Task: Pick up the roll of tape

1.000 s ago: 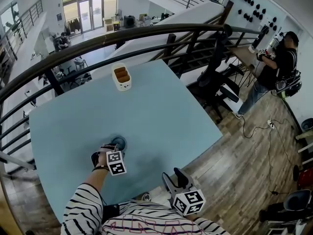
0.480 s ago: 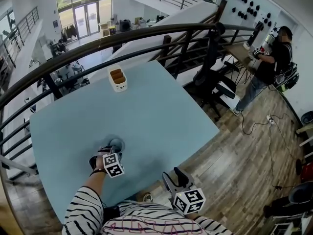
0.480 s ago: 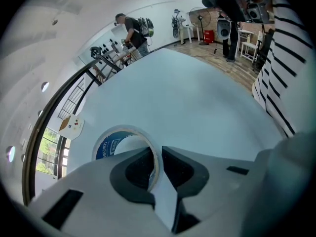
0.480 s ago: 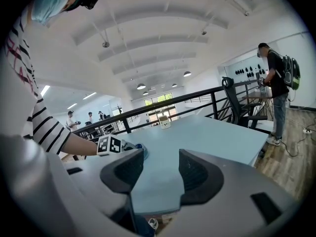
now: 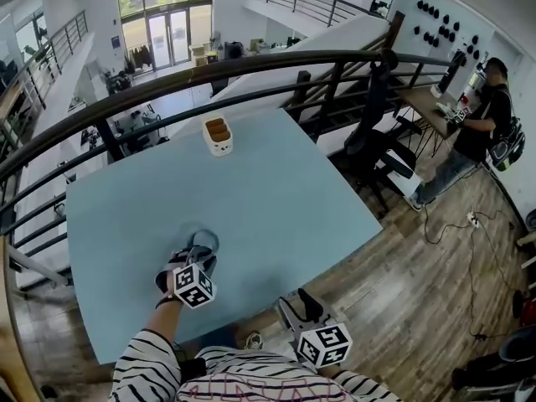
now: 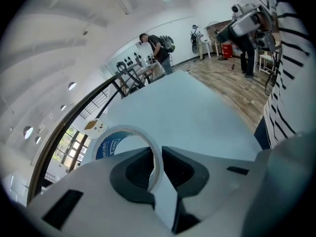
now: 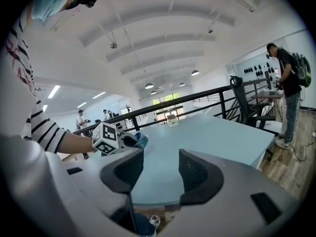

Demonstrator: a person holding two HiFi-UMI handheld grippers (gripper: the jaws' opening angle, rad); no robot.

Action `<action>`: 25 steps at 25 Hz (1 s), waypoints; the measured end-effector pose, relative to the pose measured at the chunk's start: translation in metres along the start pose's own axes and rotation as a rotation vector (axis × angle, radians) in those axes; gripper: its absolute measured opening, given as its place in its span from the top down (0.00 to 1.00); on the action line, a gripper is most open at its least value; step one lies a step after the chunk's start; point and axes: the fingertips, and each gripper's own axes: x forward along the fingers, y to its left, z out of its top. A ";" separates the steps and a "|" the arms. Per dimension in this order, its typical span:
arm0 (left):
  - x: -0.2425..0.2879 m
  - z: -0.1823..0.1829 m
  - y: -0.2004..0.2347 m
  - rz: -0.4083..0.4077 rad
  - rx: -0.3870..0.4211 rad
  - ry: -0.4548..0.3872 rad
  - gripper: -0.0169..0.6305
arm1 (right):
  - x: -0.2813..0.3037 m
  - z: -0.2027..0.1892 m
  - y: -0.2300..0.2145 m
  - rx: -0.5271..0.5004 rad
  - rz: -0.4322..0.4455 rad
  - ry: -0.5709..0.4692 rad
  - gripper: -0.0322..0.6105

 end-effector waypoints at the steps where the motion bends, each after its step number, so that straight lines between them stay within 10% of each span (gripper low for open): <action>1: -0.008 0.004 0.001 0.017 -0.019 -0.019 0.86 | 0.000 0.000 0.002 -0.009 0.011 0.000 0.61; 25: -0.216 -0.025 0.018 0.255 -0.382 -0.386 0.86 | 0.046 0.035 0.132 -0.080 0.128 -0.076 0.61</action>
